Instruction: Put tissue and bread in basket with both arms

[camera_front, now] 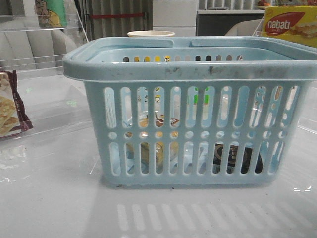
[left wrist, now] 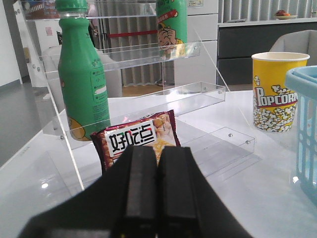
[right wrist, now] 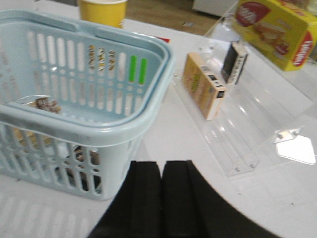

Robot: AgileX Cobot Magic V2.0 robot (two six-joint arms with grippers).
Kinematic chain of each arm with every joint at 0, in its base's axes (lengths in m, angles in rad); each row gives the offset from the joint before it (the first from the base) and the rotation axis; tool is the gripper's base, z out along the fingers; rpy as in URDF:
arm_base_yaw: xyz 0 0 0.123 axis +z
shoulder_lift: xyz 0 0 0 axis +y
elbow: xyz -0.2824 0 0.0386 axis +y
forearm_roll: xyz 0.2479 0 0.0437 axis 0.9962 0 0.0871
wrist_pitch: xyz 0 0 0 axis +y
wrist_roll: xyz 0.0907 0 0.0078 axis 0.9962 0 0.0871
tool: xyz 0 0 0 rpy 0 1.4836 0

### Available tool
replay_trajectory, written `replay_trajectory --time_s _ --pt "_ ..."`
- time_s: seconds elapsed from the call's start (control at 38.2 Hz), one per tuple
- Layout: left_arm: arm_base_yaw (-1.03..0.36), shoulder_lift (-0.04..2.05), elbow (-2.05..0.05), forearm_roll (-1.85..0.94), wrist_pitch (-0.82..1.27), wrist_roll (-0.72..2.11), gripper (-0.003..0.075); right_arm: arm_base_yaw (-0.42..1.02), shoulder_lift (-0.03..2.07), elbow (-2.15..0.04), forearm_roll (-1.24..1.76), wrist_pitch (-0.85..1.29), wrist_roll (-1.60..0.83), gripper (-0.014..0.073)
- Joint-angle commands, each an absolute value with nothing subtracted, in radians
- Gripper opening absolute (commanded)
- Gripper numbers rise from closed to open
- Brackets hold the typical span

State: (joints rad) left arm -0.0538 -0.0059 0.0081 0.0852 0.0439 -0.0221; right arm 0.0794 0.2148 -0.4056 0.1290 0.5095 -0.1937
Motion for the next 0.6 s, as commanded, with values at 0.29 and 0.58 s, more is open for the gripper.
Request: replay_trajectory --time_s 0.29,0.58 --pt "-0.060 -0.024 0.007 0.084 -0.042 -0.024 0.0095 0.003 -0.002 -0.019 0.121 0.030 -0.203 0.0056" --pt "-0.060 -0.024 0.007 0.084 -0.042 -0.024 0.0095 0.003 -0.023 0.029 0.121 0.010 -0.203 0.0056"
